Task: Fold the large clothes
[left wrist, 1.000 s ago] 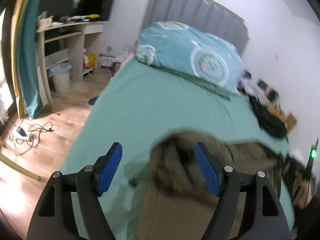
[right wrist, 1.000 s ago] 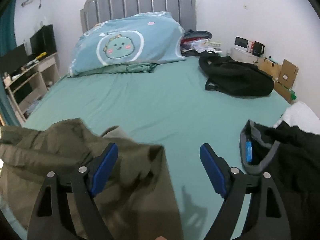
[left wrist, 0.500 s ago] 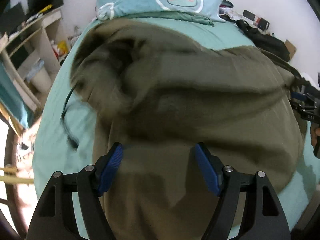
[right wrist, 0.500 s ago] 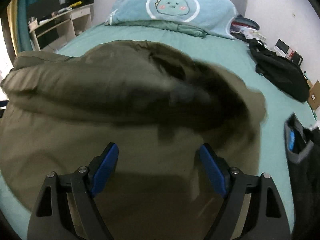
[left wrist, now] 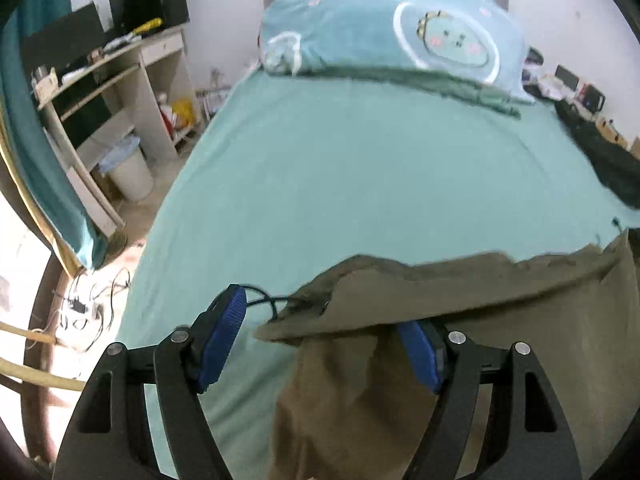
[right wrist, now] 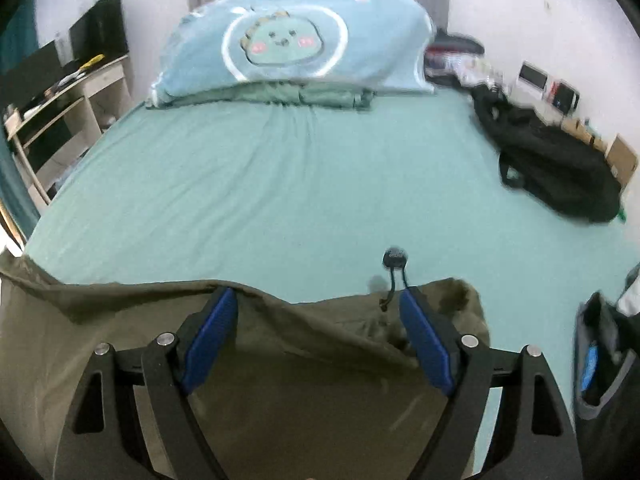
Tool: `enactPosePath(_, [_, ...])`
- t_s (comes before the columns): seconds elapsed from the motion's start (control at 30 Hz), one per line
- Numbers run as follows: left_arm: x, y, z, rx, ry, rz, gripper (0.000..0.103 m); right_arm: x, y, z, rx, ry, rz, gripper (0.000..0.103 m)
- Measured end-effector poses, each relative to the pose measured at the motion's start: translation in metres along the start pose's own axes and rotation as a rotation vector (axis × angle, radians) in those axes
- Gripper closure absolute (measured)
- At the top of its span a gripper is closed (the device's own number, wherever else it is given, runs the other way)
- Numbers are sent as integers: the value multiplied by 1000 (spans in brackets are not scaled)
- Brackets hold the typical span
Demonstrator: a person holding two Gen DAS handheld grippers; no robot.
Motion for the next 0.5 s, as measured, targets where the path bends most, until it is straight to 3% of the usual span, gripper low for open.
enactPosePath(0.07, [-13, -2, -7, 3, -4, 6, 25, -9, 0, 4, -10, -25, -21, 20])
enactPosePath(0.2, [-36, -15, -47, 26, 63, -5, 25, -14, 31, -17, -133, 63, -16, 20])
enactPosePath(0.27, [-50, -24, -70, -12, 98, -33, 25, -19, 56, -29, -185, 75, 26, 20])
enactPosePath(0.33, [-66, -28, -90, -72, 113, -57, 25, -29, 80, -42, -197, 71, 67, 20])
enactPosePath(0.5, [-104, -30, -105, -110, 86, -74, 25, -63, 104, -69, -193, 50, 75, 20])
Point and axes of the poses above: each gripper's, at about its wrist camera, not at the fingertips, and z roughly the way its jaws point, y to its right, x to its top, the point moved 8 cm from there along z, roughly the way its jaws point, and after that the axes turned 11 degrees about -x, right-handed, at the moved point
